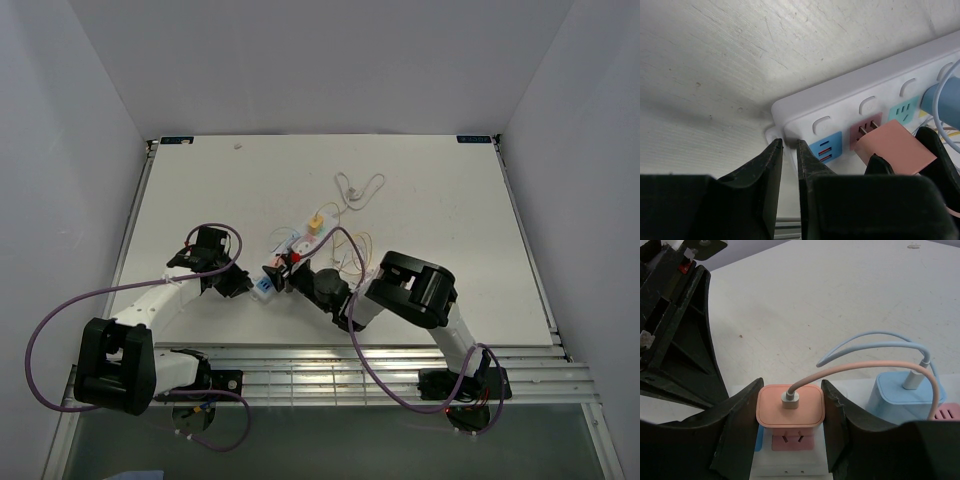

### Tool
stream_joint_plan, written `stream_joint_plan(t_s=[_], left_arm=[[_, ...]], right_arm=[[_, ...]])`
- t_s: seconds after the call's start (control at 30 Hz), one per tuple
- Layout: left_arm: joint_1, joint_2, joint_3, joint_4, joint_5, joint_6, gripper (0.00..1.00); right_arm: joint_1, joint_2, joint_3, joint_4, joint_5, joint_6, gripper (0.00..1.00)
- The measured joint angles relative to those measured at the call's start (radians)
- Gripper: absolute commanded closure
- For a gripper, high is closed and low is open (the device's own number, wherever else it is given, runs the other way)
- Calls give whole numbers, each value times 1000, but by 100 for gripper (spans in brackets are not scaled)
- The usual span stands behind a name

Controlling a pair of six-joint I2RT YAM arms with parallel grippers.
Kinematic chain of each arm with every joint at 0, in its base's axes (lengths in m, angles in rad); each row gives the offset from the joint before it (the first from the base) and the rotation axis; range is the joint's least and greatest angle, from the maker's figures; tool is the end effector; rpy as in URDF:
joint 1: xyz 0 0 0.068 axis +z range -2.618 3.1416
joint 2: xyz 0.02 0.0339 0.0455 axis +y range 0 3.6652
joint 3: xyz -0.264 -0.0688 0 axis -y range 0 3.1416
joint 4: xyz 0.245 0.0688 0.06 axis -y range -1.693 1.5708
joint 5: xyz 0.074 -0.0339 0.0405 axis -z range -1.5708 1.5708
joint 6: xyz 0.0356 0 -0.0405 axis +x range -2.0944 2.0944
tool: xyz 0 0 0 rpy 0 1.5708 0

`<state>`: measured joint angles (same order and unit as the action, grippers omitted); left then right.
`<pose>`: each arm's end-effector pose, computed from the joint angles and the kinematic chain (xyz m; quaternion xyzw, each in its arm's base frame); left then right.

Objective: Insert the plug

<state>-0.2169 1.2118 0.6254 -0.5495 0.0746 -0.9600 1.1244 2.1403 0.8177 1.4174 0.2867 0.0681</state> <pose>0.2051 -0.0479 0.1758 -0.3468 0.9121 -0.1500 0.1591 0.1767 0.3460 0.1233 -0.2443 0.6284 0.3316 0.6599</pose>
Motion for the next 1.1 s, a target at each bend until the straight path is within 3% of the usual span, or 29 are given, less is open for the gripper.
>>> stream_joint_plan(t_s=[0.67, 1.1], left_arm=[[8, 0, 3, -2, -12, 3, 72], [6, 0, 4, -23, 15, 2, 72]], right_arm=[[-3, -6, 188, -328, -24, -26, 92], [-1, 6, 68, -114, -24, 10, 92]])
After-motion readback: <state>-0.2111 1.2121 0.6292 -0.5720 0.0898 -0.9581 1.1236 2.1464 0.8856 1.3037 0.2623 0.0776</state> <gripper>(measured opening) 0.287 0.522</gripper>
